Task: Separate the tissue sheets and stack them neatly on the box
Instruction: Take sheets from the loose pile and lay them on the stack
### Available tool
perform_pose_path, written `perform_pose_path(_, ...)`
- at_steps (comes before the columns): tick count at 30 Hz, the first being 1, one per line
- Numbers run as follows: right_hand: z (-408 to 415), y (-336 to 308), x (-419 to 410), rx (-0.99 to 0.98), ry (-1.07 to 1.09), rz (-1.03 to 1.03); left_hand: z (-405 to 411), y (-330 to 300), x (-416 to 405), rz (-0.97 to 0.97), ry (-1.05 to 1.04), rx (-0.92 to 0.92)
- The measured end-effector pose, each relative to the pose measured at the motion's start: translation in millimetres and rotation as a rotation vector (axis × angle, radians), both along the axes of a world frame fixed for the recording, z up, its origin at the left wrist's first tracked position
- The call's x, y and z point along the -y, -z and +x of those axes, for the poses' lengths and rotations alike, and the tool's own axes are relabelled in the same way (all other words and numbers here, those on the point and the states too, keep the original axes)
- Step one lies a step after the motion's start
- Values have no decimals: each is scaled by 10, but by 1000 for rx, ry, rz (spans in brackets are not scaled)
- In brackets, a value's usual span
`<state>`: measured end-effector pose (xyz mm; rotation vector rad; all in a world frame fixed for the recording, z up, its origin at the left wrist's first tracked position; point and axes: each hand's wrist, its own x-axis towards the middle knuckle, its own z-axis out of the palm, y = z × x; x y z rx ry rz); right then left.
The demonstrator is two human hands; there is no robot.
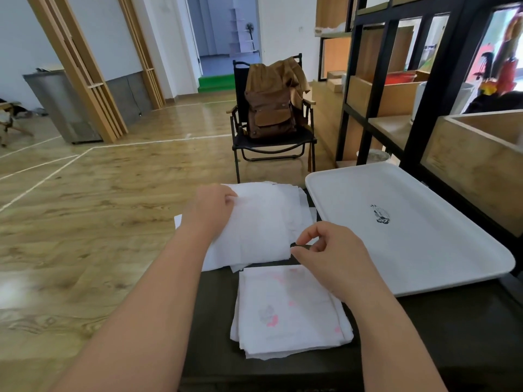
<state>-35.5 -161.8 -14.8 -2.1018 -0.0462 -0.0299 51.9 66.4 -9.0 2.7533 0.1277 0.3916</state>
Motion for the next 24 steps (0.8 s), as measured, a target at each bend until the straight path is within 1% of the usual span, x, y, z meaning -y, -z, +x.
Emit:
perform_pose_path(2, -1, 3, -10, -2, -1, 9, -13, -14, 4, 31, -29, 49)
perform_pose_path(7, -19, -7, -54, 8, -22, 67, -158, -170, 71, 13, -29, 144)
perform_pose_path(9, -32, -25, -79, -25, -47, 169, -342, -275, 147, 28, -23, 214)
perform_pose_path(11, -47, -49, -115, -92, -57, 281, -597, -333, 228, 39, 34, 285)
perform_pose_path(13, -50, -68, -142, -164, -47, 352, -888, -330, 305, 29, 71, 326)
perform_pose_path(16, -36, -87, -164, -253, -41, 398, -1252, -254, 403, -34, 42, 278)
perform_pose_path(19, -38, -104, -205, -316, -58, 408, -1489, -213, 508, -70, 45, 291)
perform_pose_path(21, -47, -115, -242, -355, -96, 423, -1582, -221, 592, 0, 107, 309)
perform_pose_path(22, -53, -123, -258, -367, -109, 439, -1621, -238, 641, 35, 140, 285)
perform_pose_path(24, -68, -115, -264, -329, -120, 429, -1670, -269, 726, 73, 193, 168)
